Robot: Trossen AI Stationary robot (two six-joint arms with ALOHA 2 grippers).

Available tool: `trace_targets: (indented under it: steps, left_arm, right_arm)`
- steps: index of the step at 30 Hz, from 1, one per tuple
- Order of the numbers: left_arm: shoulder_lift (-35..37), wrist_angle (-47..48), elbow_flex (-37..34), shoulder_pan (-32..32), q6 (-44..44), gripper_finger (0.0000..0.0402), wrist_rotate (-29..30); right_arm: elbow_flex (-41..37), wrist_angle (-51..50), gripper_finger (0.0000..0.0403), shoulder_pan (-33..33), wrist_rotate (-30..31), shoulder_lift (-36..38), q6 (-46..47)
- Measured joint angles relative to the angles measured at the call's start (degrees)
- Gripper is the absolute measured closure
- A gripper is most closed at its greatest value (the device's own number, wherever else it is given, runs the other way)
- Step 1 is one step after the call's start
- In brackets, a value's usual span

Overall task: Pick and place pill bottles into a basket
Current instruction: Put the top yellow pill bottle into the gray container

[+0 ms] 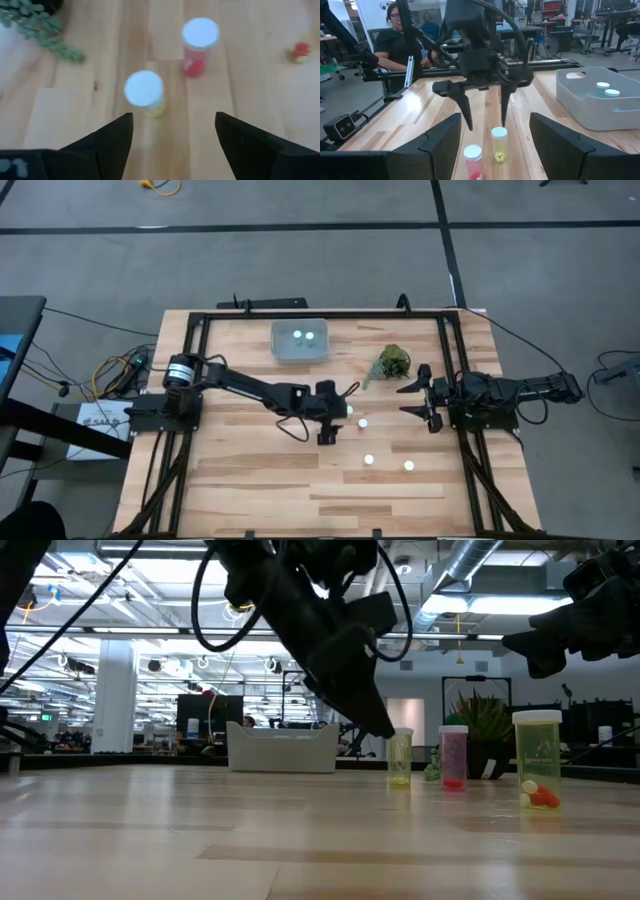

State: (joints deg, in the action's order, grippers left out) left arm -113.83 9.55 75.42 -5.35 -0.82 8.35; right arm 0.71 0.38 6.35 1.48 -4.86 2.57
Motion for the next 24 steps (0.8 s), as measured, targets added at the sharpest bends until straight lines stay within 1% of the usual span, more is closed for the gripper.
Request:
trace_targets:
  steps: [3, 7, 13, 18, 22, 24]
  left_arm:
    - [-0.8, -0.7, 0.1, 0.9, 0.0, 0.0129, 1.1]
    - [-0.9, -2.1, 0.0, 2.2, 0.0, 0.0129, 1.0]
    - [-1.4, -5.8, 0.1, 2.8, 0.4, 0.0129, -2.1]
    - [-2.7, -5.7, 0.0, 2.8, 0.6, 0.0129, -3.1]
    - [-3.3, -8.3, 0.1, 2.8, 0.9, 0.0129, -3.1]
    - [-3.6, -9.2, 0.0, 2.8, 0.9, 0.013, -4.2]
  right_arm:
    - [0.0, 0.0, 0.0172, 0.0, 0.0, 0.0, 0.0]
    - [0.0, 0.0, 0.0172, 0.0, 0.0, 0.0, 0.0]
    - [0.0, 0.0, 0.0172, 0.0, 0.0, 0.0, 0.0]
    - [0.0, 0.0, 0.0172, 0.0, 0.0, 0.0, 0.0]
    - [0.0, 0.0, 0.0172, 0.0, 0.0, 0.0, 0.0]
    - [0.0, 0.0, 0.0172, 0.0, 0.0, 0.0, 0.0]
